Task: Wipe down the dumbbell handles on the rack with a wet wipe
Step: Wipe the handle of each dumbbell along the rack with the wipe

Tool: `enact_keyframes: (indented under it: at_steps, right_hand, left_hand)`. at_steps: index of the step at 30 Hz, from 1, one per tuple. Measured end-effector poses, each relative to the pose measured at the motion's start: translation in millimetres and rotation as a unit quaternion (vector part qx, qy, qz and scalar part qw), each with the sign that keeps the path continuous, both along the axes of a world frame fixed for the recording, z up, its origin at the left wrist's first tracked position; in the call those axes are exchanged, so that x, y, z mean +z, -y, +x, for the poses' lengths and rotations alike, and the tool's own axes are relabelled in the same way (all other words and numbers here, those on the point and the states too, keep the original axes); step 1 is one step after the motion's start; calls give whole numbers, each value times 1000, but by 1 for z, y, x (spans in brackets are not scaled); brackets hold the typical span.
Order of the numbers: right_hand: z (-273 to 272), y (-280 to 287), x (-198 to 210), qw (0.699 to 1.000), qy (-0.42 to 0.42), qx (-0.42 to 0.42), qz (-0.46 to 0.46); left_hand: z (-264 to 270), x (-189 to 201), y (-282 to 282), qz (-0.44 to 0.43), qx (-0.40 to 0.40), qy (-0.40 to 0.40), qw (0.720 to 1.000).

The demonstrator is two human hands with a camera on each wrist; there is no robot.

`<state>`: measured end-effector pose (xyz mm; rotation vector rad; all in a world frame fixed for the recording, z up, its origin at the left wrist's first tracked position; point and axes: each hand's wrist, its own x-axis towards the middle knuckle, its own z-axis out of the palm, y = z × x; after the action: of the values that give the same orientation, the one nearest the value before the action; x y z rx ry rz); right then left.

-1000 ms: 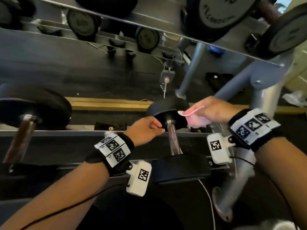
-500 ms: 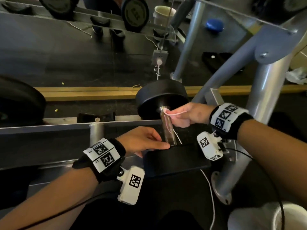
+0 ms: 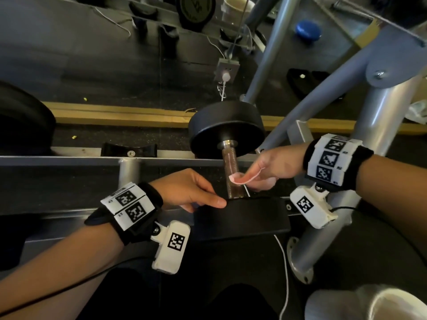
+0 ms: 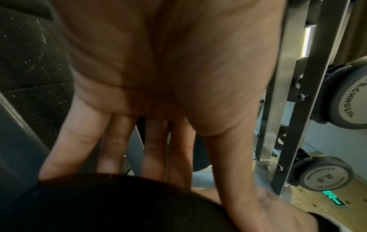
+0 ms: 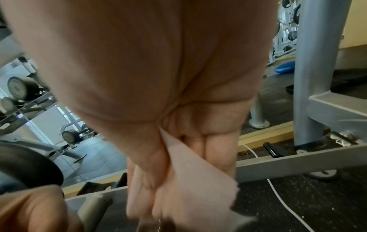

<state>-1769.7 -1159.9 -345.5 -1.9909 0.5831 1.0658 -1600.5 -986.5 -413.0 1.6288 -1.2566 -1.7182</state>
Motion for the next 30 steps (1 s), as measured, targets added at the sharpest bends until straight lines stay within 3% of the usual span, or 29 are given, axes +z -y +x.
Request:
enact_keyframes:
  at_steps: [1,4,6,8,11,14,17,20,23,24,25,27,29,30]
  right_hand:
    - [-7,6,2,998,31,-28,-44]
    - [-11,28,7,984,131,-124,-9]
    - [-2,39,7,963,186,-184,-69]
    - [0,30,-5,961,213,-166,-54]
    - [-5,12,-24,971,205,-124,14]
    - [-9,7,-28,986,62,-48,144]
    - [-22,10,-33,997,34,-36,57]
    - [-35,14,-29,997,58,-55,22]
    - [-29,25,-17,951,209,-228,0]
    - [-25,25,-16,940,230,-251,23]
    - [-23,20,-18,944,234,-231,28]
    - [-22,1,-25,968,205,-129,-66]
    - [-29,-11,-28,965,195,-74,-158]
    - [-32,-16,-25,968,182,-69,-157]
  left_hand:
    - [0,0,1,4,-1,-1,1000]
    - [-1,0,1,18,1,2,1000]
    - [-2,1,-1,25,6,1,1000]
    - [-4,0,-3,27,23,0,999]
    - [-5,-3,-6,33,48,-5,998]
    - [-6,-5,-7,36,59,-14,997]
    - [-7,-5,-6,35,77,-30,996]
    - [-8,-5,-7,40,82,-37,995]
    - [-7,-2,-10,39,82,-38,995]
    - [-7,-1,-11,38,81,-39,995]
    - [-8,0,-12,36,80,-40,995]
    - [-9,1,-13,31,81,-40,995]
    - [-8,1,-13,29,77,-40,996]
    - [-7,2,-13,31,71,-44,996]
